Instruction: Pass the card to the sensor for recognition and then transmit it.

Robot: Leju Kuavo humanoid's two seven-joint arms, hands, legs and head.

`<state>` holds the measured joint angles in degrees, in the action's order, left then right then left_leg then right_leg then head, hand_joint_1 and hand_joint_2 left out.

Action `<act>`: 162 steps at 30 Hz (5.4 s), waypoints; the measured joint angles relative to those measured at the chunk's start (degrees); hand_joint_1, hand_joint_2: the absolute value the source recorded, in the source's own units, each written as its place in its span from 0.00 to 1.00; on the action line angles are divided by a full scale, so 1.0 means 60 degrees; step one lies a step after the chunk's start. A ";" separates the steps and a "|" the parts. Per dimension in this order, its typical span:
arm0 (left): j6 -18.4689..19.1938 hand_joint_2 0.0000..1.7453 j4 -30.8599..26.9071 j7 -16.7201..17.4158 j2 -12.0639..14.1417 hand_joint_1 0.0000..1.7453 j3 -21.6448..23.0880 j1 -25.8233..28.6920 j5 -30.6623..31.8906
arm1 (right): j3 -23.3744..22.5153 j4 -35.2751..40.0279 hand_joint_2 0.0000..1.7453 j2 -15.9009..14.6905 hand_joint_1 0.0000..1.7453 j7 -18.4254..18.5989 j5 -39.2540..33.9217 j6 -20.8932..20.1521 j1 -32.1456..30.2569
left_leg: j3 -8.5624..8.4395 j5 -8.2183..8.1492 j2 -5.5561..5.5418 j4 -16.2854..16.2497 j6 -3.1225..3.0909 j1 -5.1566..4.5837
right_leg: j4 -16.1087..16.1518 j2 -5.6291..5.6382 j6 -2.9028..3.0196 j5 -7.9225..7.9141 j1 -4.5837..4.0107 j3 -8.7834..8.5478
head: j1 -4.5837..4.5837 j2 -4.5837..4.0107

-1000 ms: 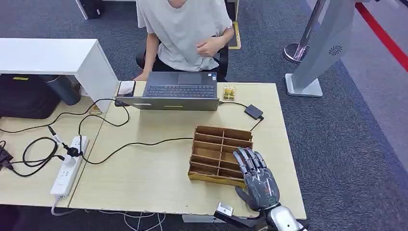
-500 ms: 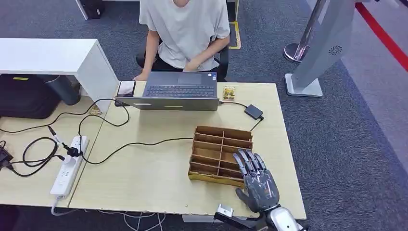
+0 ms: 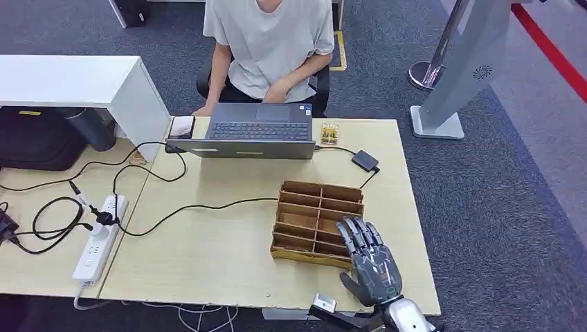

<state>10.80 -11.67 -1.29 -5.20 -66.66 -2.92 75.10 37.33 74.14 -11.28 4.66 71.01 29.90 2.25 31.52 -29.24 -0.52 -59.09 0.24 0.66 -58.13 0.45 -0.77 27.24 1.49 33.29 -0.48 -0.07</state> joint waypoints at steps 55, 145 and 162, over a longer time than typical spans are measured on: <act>0.0251 1.00 0.0000 -0.0139 0.0193 0.00 -0.0004 0.0007 0.0284 | -0.1428 0.1359 1.00 -0.1242 1.00 -0.2790 -0.8048 -0.4792 0.1646 | -0.0002 0.0004 0.0007 -0.0004 -0.0003 -0.0003 | 0.0000 0.0004 0.0002 -0.0010 0.0003 -0.0002 | 0.0003 0.0000; -0.0831 1.00 -0.0004 0.0659 -0.0018 0.00 -0.0426 0.0007 -0.0029 | -1.3905 -0.9687 1.00 0.0110 0.00 -0.1847 0.2113 0.1052 -0.0272 | -0.0001 -0.0038 -0.0020 0.0002 -0.0047 0.0030 | 0.0024 -0.0034 -0.0002 0.0041 -0.0034 -0.0018 | 0.0000 0.0000; -0.6811 0.00 -0.0004 0.1628 0.0051 0.00 -0.1345 -0.0095 -0.0983 | -1.5698 -1.0012 1.00 0.3091 0.00 0.0523 0.0262 0.1511 -0.0225 | 0.0000 -0.0025 -0.0021 0.0004 -0.0025 0.0024 | 0.0010 -0.0035 0.0000 0.0041 -0.0027 -0.0021 | -0.0011 0.0000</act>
<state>-30.07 -11.69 8.48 -4.90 -74.74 -3.48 69.20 -56.86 14.07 7.27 7.79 72.59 38.97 0.90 31.51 -29.39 -0.65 -59.06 0.09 0.80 -58.08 0.24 -0.77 27.49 1.32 33.16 -0.55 -0.07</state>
